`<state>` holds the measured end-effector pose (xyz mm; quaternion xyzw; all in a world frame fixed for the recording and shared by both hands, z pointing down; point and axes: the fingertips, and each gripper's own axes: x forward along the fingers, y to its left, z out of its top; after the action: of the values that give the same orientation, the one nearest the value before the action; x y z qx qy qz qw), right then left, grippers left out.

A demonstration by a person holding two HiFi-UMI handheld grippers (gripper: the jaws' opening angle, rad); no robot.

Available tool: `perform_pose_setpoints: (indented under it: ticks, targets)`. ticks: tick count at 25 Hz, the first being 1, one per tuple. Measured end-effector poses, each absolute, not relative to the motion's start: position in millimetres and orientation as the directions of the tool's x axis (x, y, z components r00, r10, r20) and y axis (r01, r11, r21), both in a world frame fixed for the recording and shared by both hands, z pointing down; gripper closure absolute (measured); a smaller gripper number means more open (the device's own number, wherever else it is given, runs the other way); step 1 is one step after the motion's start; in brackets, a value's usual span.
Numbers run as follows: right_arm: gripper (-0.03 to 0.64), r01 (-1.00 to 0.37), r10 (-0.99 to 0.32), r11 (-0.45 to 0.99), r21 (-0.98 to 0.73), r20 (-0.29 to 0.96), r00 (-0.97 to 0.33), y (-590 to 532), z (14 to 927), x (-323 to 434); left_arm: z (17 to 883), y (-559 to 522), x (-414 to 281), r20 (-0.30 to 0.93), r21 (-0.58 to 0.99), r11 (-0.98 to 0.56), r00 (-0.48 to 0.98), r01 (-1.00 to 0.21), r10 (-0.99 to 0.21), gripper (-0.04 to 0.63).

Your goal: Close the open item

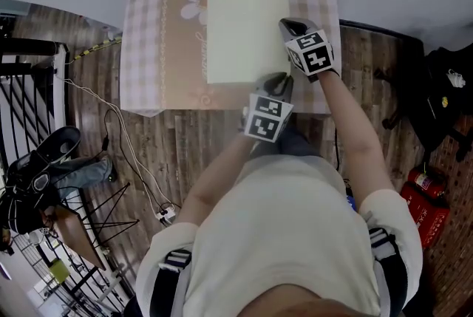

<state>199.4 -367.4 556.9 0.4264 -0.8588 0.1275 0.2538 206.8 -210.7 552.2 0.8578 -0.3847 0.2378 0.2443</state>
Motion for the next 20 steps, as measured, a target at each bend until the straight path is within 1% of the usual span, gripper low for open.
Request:
perform_pose_setpoints:
  ticks: [3, 7, 8, 9, 12, 20]
  targets:
    - [0.617, -0.796, -0.663, 0.605, 0.004, 0.556, -0.501, -366.8, 565.6, 200.1, 555.6, -210.1, 208.9, 0.602, 0.254, -0.588, 0.602, -0.768, -0.525, 0.554]
    - [0.617, -0.805, -0.669, 0.593, -0.026, 0.541, -0.510, -366.8, 568.1, 200.7, 560.7, -209.1, 209.5, 0.603, 0.271, -0.587, 0.610, -0.763, -0.514, 0.538]
    - [0.617, -0.807, -0.669, 0.589, -0.039, 0.537, -0.514, -366.9, 568.2, 201.0, 562.0, -209.6, 207.7, 0.604, 0.281, -0.574, 0.607, -0.769, -0.517, 0.553]
    - [0.617, -0.810, -0.668, 0.584, -0.058, 0.532, -0.520, -367.0, 568.2, 201.5, 563.4, -210.5, 204.9, 0.605, 0.296, -0.555, 0.602, -0.777, -0.520, 0.588]
    - [0.617, -0.818, -0.666, 0.565, -0.105, 0.527, -0.527, -367.8, 568.3, 202.7, 565.0, -213.8, 193.9, 0.602, 0.328, -0.508, 0.590, -0.797, -0.537, 0.586]
    - [0.617, -0.836, -0.682, 0.542, -0.084, 0.536, -0.497, -367.5, 568.4, 204.1, 559.0, -217.8, 168.6, 0.593, 0.310, -0.457, 0.545, -0.834, -0.593, 0.586]
